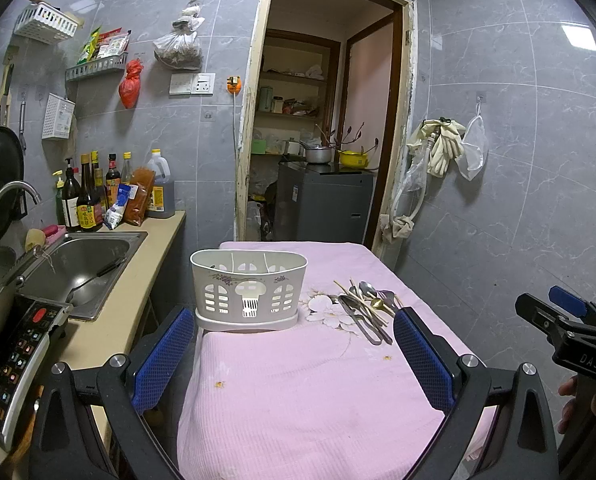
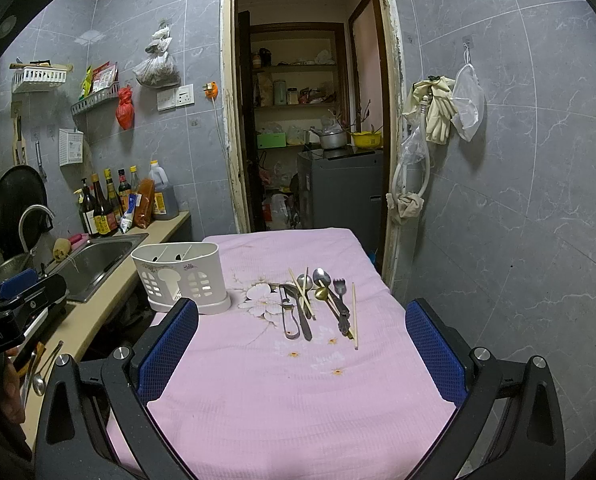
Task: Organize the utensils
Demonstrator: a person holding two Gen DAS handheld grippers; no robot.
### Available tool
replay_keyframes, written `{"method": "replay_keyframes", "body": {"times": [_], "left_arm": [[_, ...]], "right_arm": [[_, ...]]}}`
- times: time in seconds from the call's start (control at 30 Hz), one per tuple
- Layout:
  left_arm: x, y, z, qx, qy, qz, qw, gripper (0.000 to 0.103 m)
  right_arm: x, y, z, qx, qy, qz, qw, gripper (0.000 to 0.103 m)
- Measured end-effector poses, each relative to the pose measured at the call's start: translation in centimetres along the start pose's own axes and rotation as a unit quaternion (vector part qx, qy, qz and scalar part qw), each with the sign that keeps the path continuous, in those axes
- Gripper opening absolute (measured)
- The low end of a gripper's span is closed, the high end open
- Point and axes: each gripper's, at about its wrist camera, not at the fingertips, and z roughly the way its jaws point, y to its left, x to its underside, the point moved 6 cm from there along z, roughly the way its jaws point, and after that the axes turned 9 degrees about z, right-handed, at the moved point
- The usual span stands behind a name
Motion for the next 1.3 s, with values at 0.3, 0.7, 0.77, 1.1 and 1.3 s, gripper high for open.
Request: {"method": "replay_keyframes", "body": {"times": [0.3,0.7,0.77,1.1,1.3], "left_arm": [[0.0,0.0,0.0,-0.001,0.001,-0.001,1.0,0.101],[-0.2,0.4,-0.1,-0.01,0.0,-0.001,0.9999,0.101],[-0.1,0.4,-0.1,-0.011,0.0,-0.002,0.9999,0.101],[-0.1,1.2,0.3,-0.015,0.002,0.007,0.9999,0.101],[-0.6,1.4,0.8,-0.021,0.002,0.001,0.9998,0.101]], "right_arm": [[-0.2,0.2,-0.3,-0.004,-0.01,-0.001,1.0,0.102],[-0.6,-0.3,-0.6,-0.001,-0.015,0.009,1.0,0.102],[-0.6,-0.4,-0.7,-0.001,-0.016,0.013,1.0,0.102],[-1.0,-0.6,-1.2,-0.003,-0.028,0.03,0.999,0.102],[-1.5,-0.7,-0.9,0.001,-0.031,0.032,0.999,0.102]]}}
